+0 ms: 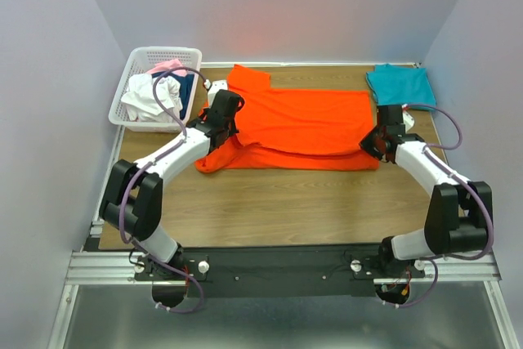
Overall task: Fold and stack the t-shirts
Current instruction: Fold the tshirt
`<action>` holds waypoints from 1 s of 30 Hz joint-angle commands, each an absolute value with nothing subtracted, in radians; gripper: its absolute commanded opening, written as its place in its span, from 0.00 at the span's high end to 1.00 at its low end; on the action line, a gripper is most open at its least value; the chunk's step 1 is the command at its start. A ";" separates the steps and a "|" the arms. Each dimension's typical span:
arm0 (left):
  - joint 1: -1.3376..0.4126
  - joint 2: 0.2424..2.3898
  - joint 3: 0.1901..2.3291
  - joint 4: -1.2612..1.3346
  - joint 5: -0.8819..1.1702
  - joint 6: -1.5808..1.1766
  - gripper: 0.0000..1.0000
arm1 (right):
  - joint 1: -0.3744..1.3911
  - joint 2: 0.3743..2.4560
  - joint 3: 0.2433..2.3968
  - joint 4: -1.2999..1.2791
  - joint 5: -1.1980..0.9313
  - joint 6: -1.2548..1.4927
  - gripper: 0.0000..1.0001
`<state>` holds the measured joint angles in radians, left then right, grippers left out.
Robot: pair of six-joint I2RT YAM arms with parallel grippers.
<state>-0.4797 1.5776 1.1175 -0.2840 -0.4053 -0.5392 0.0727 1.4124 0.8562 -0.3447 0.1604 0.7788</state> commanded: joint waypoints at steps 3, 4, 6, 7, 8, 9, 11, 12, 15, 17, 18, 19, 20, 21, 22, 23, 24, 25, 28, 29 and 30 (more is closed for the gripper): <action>-0.439 1.646 1.189 -0.232 -0.373 -0.448 1.00 | 0.069 1.486 0.931 -0.324 0.186 0.752 0.99; -0.428 1.669 1.196 -0.227 -0.370 -0.437 1.00 | 0.068 1.511 0.936 -0.324 0.184 0.752 0.99; -0.417 1.693 1.224 -0.218 -0.345 -0.394 1.00 | 0.069 1.529 0.956 -0.324 0.187 0.749 0.99; -0.416 1.722 1.244 -0.212 -0.333 -0.373 1.00 | 0.068 1.551 0.963 -0.322 0.187 0.747 0.99; -0.410 1.736 1.255 -0.203 -0.318 -0.336 1.00 | 0.067 1.560 0.975 -0.324 0.186 0.744 0.99; -0.407 1.764 1.273 -0.193 -0.305 -0.313 1.00 | 0.069 1.581 0.985 -0.322 0.184 0.742 0.99; -0.402 1.793 1.299 -0.180 -0.287 -0.273 1.00 | 0.068 1.603 0.996 -0.322 0.181 0.741 0.99; -0.397 1.808 1.310 -0.170 -0.261 -0.255 1.00 | 0.069 1.612 1.008 -0.322 0.178 0.738 0.99; -0.385 1.893 1.370 -0.170 -0.244 -0.189 1.00 | 0.067 1.644 1.026 -0.322 0.178 0.736 0.99; -0.379 1.925 1.423 -0.193 -0.233 -0.181 1.00 | 0.069 1.664 1.032 -0.322 0.183 0.730 0.99; -0.371 1.940 1.434 -0.196 -0.227 -0.181 1.00 | 0.069 1.670 1.040 -0.325 0.195 0.730 0.99; -0.367 1.953 1.446 -0.204 -0.221 -0.183 1.00 | 0.068 1.675 1.042 -0.324 0.199 0.730 0.99; -0.364 1.976 1.466 -0.212 -0.218 -0.189 1.00 | 0.067 1.678 1.045 -0.324 0.201 0.732 0.99; -0.357 1.985 1.477 -0.225 -0.227 -0.193 0.98 | 0.067 1.686 1.051 -0.324 0.204 0.732 0.98; -0.356 2.005 1.486 -0.232 -0.232 -0.199 0.90 | 0.067 1.689 1.054 -0.324 0.206 0.735 0.96; -0.353 2.011 1.505 -0.245 -0.242 -0.209 0.72 | 0.067 1.697 1.057 -0.324 0.207 0.735 0.90; -0.351 2.017 1.512 -0.253 -0.247 -0.215 0.66 | 0.067 1.701 1.060 -0.324 0.210 0.735 0.88; -0.350 2.025 1.522 -0.259 -0.247 -0.218 0.61 | 0.066 1.704 1.063 -0.324 0.225 0.735 0.85; -0.347 2.029 1.548 -0.268 -0.245 -0.233 0.02 | 0.066 1.709 1.094 -0.324 0.273 0.718 0.66; -0.347 2.025 1.558 -0.273 -0.248 -0.245 0.02 | 0.066 1.709 1.117 -0.325 0.285 0.704 0.51; -0.347 2.019 1.562 -0.276 -0.249 -0.250 0.02 | 0.066 1.709 1.130 -0.325 0.291 0.693 0.46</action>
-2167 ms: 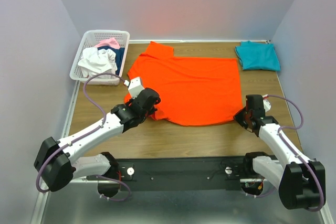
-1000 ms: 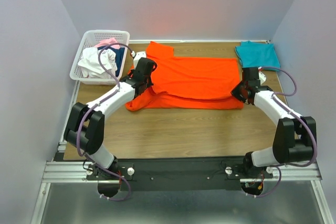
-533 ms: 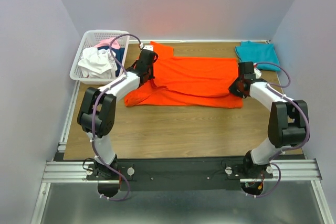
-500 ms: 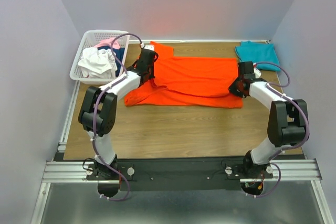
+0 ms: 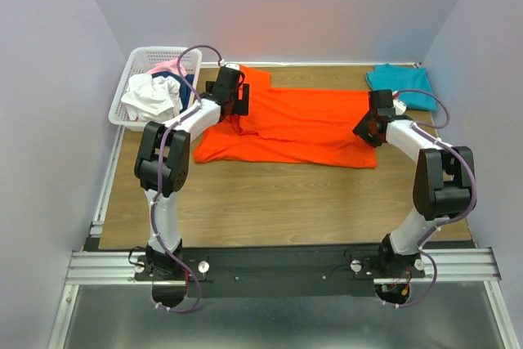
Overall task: Fold and stack the t-shirts
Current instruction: Fold the tshirt
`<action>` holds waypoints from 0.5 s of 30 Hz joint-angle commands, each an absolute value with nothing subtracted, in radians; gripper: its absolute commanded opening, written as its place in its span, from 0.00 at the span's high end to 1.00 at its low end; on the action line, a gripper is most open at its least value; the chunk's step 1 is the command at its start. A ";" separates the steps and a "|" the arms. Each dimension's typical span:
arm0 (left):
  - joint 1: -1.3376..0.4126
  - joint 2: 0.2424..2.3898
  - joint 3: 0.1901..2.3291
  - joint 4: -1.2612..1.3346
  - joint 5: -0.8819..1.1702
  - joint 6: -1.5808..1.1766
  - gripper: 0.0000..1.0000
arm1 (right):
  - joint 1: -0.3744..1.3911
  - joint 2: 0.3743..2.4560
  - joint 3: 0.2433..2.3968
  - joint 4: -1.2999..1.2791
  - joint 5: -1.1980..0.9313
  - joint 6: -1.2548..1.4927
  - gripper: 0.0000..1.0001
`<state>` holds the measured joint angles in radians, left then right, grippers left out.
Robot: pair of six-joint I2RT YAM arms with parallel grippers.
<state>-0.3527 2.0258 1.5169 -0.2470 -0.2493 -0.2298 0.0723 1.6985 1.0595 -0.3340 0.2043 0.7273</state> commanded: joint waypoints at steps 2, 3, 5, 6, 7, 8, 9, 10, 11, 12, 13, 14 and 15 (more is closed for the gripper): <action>-0.347 1.985 1.554 -0.281 -0.258 -0.270 0.02 | 0.067 1.698 1.149 -0.325 0.284 0.674 0.40; -0.347 1.950 1.546 -0.282 -0.262 -0.288 0.02 | 0.067 1.681 1.155 -0.325 0.238 0.646 0.32; -0.347 1.905 1.491 -0.281 -0.262 -0.311 0.02 | 0.067 1.657 1.143 -0.324 0.186 0.618 0.21; -0.348 1.878 1.459 -0.258 -0.262 -0.322 0.02 | 0.066 1.645 1.131 -0.324 0.160 0.595 0.10; -0.348 1.824 1.425 -0.243 -0.252 -0.340 0.02 | 0.069 1.632 1.099 -0.321 0.112 0.580 0.04; -0.348 1.798 1.358 -0.218 -0.244 -0.356 0.02 | 0.069 1.614 1.083 -0.321 0.091 0.568 0.00; -0.348 1.777 1.326 -0.204 -0.236 -0.371 0.02 | 0.072 1.603 1.065 -0.319 0.071 0.563 0.00; -0.348 1.738 1.293 -0.189 -0.206 -0.386 0.02 | 0.080 1.597 1.027 -0.305 0.020 0.552 0.00; -0.348 1.723 1.232 -0.170 -0.180 -0.414 0.02 | 0.083 1.592 1.013 -0.298 0.006 0.545 0.00; -0.348 1.712 1.201 -0.134 -0.123 -0.425 0.02 | 0.087 1.589 0.996 -0.282 -0.029 0.535 0.00; -0.348 1.694 1.140 -0.112 -0.105 -0.440 0.02 | 0.097 1.592 0.976 -0.276 -0.055 0.532 0.00; -0.348 1.690 1.140 -0.092 -0.091 -0.455 0.02 | 0.101 1.597 0.967 -0.275 -0.066 0.526 0.00; -0.348 1.689 1.096 -0.062 -0.077 -0.475 0.02 | 0.104 1.611 0.962 -0.270 -0.071 0.522 0.00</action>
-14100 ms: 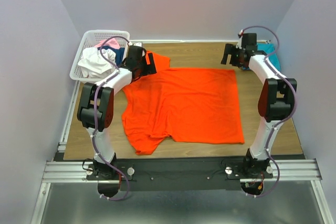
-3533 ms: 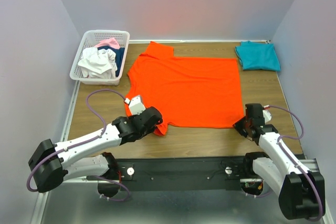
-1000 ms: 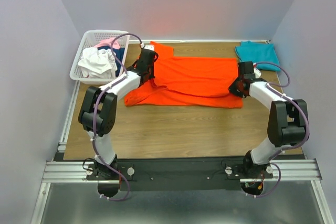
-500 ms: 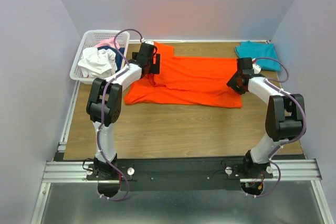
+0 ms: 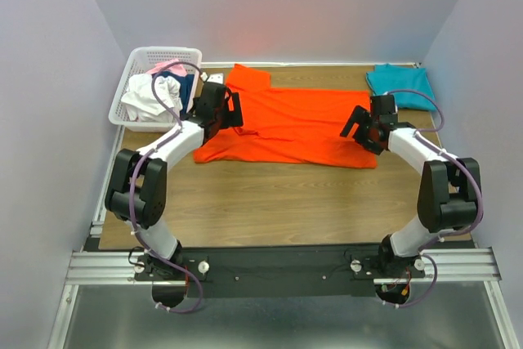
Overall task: Fold and stack the t-shirts
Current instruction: Fold the tshirt
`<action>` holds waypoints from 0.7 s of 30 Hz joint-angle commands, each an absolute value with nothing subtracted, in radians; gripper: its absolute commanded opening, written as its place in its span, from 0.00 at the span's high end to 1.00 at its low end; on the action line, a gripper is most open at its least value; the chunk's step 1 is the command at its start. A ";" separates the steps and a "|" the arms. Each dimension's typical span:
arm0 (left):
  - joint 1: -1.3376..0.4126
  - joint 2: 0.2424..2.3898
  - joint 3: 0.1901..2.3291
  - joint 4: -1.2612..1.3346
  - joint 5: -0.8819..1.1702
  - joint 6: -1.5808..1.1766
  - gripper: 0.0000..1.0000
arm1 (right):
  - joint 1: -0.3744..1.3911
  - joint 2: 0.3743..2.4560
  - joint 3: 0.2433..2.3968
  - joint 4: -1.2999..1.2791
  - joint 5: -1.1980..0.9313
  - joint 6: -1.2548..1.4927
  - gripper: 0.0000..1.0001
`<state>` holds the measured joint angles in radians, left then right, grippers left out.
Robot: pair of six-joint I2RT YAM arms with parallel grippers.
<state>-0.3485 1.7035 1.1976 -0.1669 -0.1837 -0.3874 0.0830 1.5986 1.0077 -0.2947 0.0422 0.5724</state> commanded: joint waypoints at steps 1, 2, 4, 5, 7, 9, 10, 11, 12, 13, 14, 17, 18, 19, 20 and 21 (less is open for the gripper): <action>-0.348 1.706 1.085 -0.060 -0.078 -0.485 0.02 | 0.104 1.618 0.956 -0.265 -0.068 0.517 0.00; -0.348 1.715 1.069 -0.064 -0.078 -0.500 0.02 | 0.104 1.629 0.953 -0.267 -0.060 0.512 0.00; -0.348 1.744 1.057 -0.069 -0.061 -0.511 0.02 | 0.106 1.654 0.951 -0.267 -0.045 0.508 0.00; -0.348 1.750 1.037 -0.069 -0.054 -0.517 0.02 | 0.106 1.661 0.950 -0.267 -0.041 0.512 0.00; -0.348 1.758 1.009 -0.064 -0.048 -0.535 0.02 | 0.106 1.674 0.943 -0.268 -0.031 0.523 0.00; -0.348 1.764 0.973 -0.072 -0.064 -0.554 0.02 | 0.106 1.683 0.930 -0.270 -0.005 0.535 0.00; -0.348 1.764 0.960 -0.080 -0.067 -0.560 0.02 | 0.104 1.681 0.922 -0.273 -0.005 0.543 0.00; -0.348 1.755 0.933 -0.084 -0.066 -0.564 0.02 | 0.106 1.672 0.908 -0.273 0.021 0.548 0.00; -0.348 1.747 0.924 -0.103 -0.067 -0.575 0.02 | 0.106 1.667 0.882 -0.273 0.029 0.555 0.00; -0.348 1.723 0.902 -0.115 -0.069 -0.592 0.02 | 0.106 1.660 0.865 -0.275 0.044 0.563 0.00; -0.348 1.703 0.885 -0.121 -0.068 -0.603 0.02 | 0.106 1.654 0.851 -0.278 0.049 0.566 0.00; -0.348 1.628 0.830 -0.146 -0.075 -0.632 0.02 | 0.104 1.617 0.786 -0.291 0.051 0.581 0.00; -0.350 1.599 0.818 -0.170 -0.075 -0.638 0.02 | 0.106 1.596 0.749 -0.299 0.048 0.590 0.00; -0.350 1.585 0.801 -0.175 -0.074 -0.644 0.02 | 0.106 1.582 0.733 -0.302 0.045 0.597 0.00; -0.350 1.575 0.767 -0.190 -0.072 -0.666 0.02 | 0.106 1.553 0.714 -0.308 0.048 0.606 0.00; -0.350 1.565 0.750 -0.192 -0.068 -0.675 0.02 | 0.106 1.537 0.700 -0.314 0.046 0.609 0.00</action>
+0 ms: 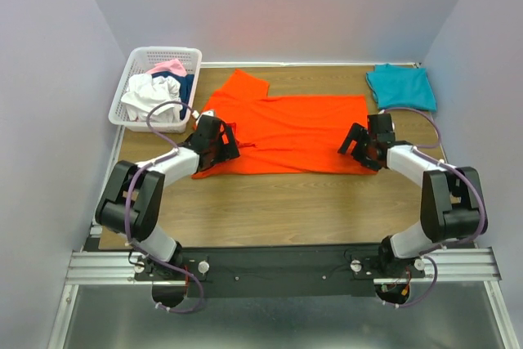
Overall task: Fold and stack the t-shirts
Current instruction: Fold the tshirt
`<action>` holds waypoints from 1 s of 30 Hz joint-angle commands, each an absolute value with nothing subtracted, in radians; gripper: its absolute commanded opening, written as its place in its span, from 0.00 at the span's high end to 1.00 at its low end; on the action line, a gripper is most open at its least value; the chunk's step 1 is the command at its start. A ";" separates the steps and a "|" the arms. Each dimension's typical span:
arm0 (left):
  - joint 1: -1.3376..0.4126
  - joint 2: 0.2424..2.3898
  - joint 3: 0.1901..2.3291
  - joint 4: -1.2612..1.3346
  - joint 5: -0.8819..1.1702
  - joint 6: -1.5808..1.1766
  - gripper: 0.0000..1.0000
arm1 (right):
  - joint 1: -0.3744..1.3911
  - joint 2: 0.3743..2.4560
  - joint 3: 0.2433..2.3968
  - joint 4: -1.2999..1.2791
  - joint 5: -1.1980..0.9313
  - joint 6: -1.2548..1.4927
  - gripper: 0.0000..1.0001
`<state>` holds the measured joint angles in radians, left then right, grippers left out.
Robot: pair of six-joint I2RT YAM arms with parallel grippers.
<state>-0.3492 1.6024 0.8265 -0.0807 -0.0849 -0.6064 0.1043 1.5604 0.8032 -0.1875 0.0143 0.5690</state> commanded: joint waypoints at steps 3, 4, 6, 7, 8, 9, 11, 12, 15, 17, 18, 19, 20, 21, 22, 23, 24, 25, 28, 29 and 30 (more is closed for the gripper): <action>-0.351 1.514 0.683 -0.212 -0.060 -0.713 0.02 | 0.104 1.482 0.649 -0.344 0.049 0.621 0.00; -0.353 1.468 0.666 -0.215 -0.055 -0.735 0.02 | 0.104 1.438 0.634 -0.357 0.055 0.626 0.00; -0.359 1.412 0.620 -0.241 -0.057 -0.770 0.02 | 0.106 1.390 0.603 -0.371 0.055 0.640 0.00; -0.360 1.349 0.609 -0.250 -0.058 -0.778 0.02 | 0.106 1.347 0.595 -0.373 0.040 0.637 0.00; -0.362 1.316 0.598 -0.258 -0.058 -0.782 0.02 | 0.106 1.326 0.592 -0.373 0.031 0.634 0.00; -0.364 1.284 0.585 -0.265 -0.055 -0.781 0.02 | 0.104 1.306 0.591 -0.373 0.022 0.621 0.00; -0.367 1.212 0.589 -0.268 -0.048 -0.782 0.02 | 0.106 1.269 0.609 -0.377 0.006 0.598 0.00; -0.371 1.197 0.604 -0.270 -0.038 -0.778 0.02 | 0.106 1.238 0.617 -0.380 0.005 0.577 0.00; -0.382 1.181 0.656 -0.258 -0.037 -0.765 0.02 | 0.106 1.186 0.649 -0.380 -0.031 0.552 0.00; -0.397 1.201 0.687 -0.227 -0.020 -0.758 0.02 | 0.106 1.174 0.669 -0.380 -0.055 0.542 0.00; -0.402 1.213 0.695 -0.189 -0.009 -0.755 0.02 | 0.104 1.170 0.673 -0.379 -0.058 0.537 0.00; -0.406 1.230 0.706 -0.172 0.030 -0.746 0.02 | 0.106 1.167 0.676 -0.379 -0.058 0.535 0.00; -0.414 1.271 0.715 -0.158 0.037 -0.741 0.02 | 0.104 1.167 0.680 -0.379 -0.054 0.534 0.00; -0.419 1.297 0.738 -0.143 0.044 -0.738 0.02 | 0.104 1.170 0.683 -0.379 -0.049 0.532 0.00; -0.422 1.324 0.750 -0.137 0.054 -0.729 0.02 | 0.104 1.173 0.684 -0.379 -0.043 0.532 0.00; -0.429 1.375 0.770 -0.129 0.066 -0.718 0.02 | 0.106 1.178 0.684 -0.379 -0.035 0.531 0.00; -0.431 1.402 0.781 -0.120 0.077 -0.710 0.02 | 0.104 1.183 0.684 -0.379 -0.031 0.531 0.00; -0.434 1.423 0.791 -0.118 0.078 -0.709 0.02 | 0.106 1.187 0.684 -0.379 -0.031 0.531 0.00; -0.448 1.491 0.813 -0.094 0.084 -0.706 0.02 | 0.106 1.209 0.684 -0.379 -0.028 0.532 0.00; -0.451 1.517 0.816 -0.084 0.089 -0.704 0.02 | 0.106 1.212 0.684 -0.379 -0.026 0.532 0.00; -0.454 1.529 0.828 -0.077 0.087 -0.704 0.02 | 0.106 1.218 0.686 -0.379 -0.026 0.532 0.00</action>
